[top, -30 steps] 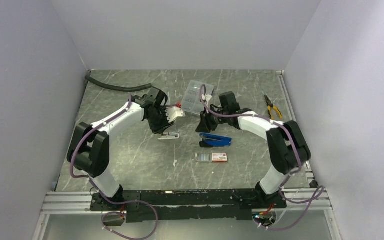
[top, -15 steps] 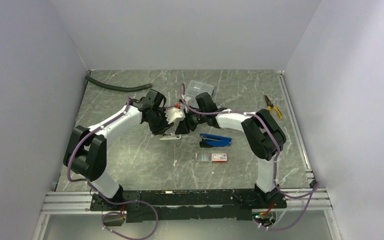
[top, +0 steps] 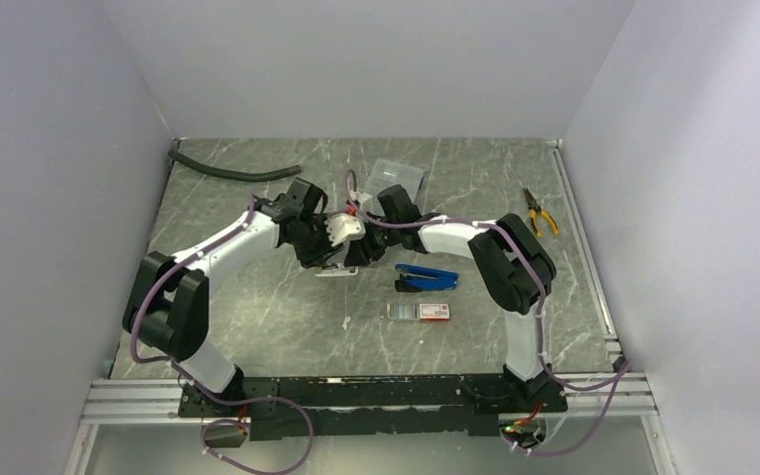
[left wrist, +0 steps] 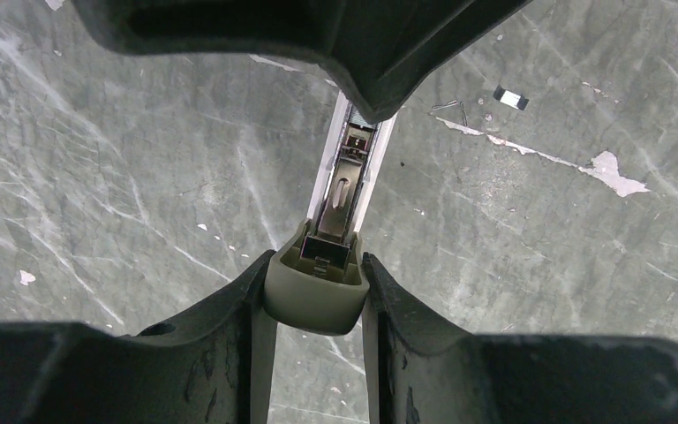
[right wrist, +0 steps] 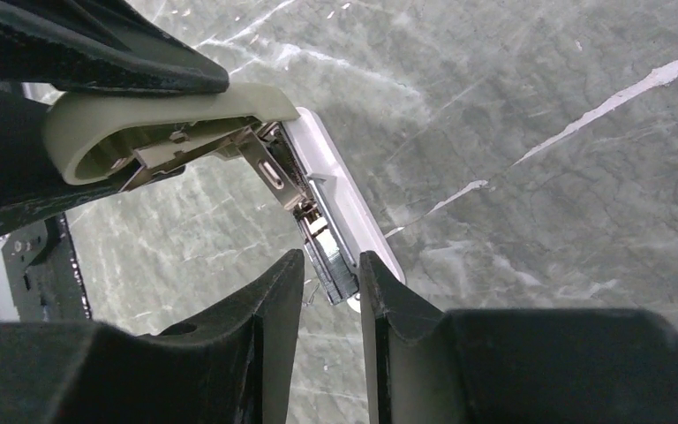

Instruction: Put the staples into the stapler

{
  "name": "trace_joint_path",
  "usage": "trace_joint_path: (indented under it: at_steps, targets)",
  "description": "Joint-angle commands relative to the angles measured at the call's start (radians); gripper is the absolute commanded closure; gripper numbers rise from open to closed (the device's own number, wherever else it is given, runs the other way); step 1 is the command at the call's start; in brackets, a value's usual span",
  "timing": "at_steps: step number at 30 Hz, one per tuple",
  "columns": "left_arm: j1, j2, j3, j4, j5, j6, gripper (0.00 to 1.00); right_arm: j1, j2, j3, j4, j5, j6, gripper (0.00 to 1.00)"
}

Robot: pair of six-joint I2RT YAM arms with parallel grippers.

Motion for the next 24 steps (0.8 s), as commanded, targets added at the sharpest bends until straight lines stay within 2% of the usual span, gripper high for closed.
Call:
trace_joint_path:
  at_steps: [1,8,13,19,24]
  targets:
    - [0.004,-0.039,-0.021,0.053,0.060,-0.028,0.97,0.012,0.019,0.047,-0.037,0.061,-0.045,0.68]
    - [0.047,-0.078,-0.067,0.104,0.107,-0.049,0.97,0.030,0.035,0.035,-0.085,0.127,-0.096,0.72]
    - [0.098,-0.130,-0.135,0.185,0.195,-0.052,0.97,0.040,0.029,0.019,-0.093,0.176,-0.119,0.75]
    - [0.179,-0.169,-0.209,0.241,0.299,-0.021,0.97,0.052,0.022,-0.002,-0.087,0.204,-0.133,0.77]
    - [0.208,-0.197,-0.274,0.290,0.329,0.018,0.97,0.061,0.026,-0.008,-0.087,0.228,-0.157,0.78]
